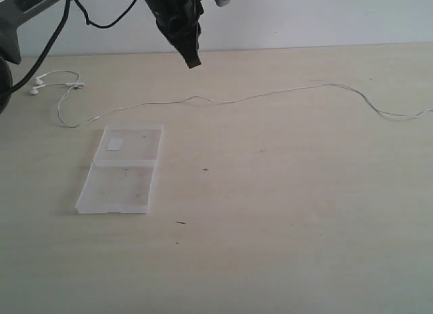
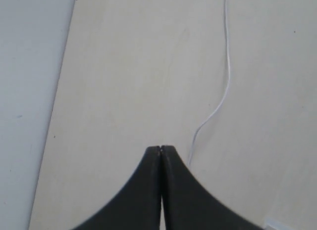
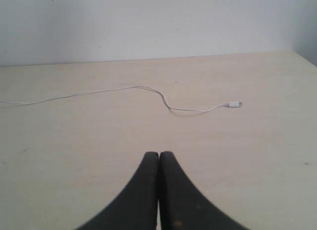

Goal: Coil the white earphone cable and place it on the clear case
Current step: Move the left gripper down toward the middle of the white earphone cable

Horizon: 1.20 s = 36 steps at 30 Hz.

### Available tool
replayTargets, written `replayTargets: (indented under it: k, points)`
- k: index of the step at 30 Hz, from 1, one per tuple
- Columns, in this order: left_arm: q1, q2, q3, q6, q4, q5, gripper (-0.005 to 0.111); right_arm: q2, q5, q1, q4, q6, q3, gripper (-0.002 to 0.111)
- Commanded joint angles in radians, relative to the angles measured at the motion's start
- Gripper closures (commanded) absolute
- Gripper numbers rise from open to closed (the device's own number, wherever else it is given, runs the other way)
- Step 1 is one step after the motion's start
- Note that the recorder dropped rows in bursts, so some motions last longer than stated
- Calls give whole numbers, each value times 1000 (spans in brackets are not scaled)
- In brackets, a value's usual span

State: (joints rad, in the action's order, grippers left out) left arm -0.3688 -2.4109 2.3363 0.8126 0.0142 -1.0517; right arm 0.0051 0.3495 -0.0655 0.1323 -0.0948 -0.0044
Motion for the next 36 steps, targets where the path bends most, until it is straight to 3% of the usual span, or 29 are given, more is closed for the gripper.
replayTargets:
  k: [1, 4, 11, 13, 36]
  points:
    - [-3, 5, 5, 20, 7, -17, 107, -5, -15, -4, -2, -8, 4, 108]
    - [-3, 5, 5, 20, 7, -19, 102, -5, -15, -4, -2, -8, 4, 108]
    - [-3, 5, 5, 28, 9, -22, 58, -5, -15, -4, -2, -8, 4, 108]
    - [-3, 5, 5, 53, 19, -22, 51, -5, -15, -4, -2, -8, 4, 108]
    - [-3, -182, 5, 98, 24, 38, 51, -5, -15, -4, -2, -8, 4, 108]
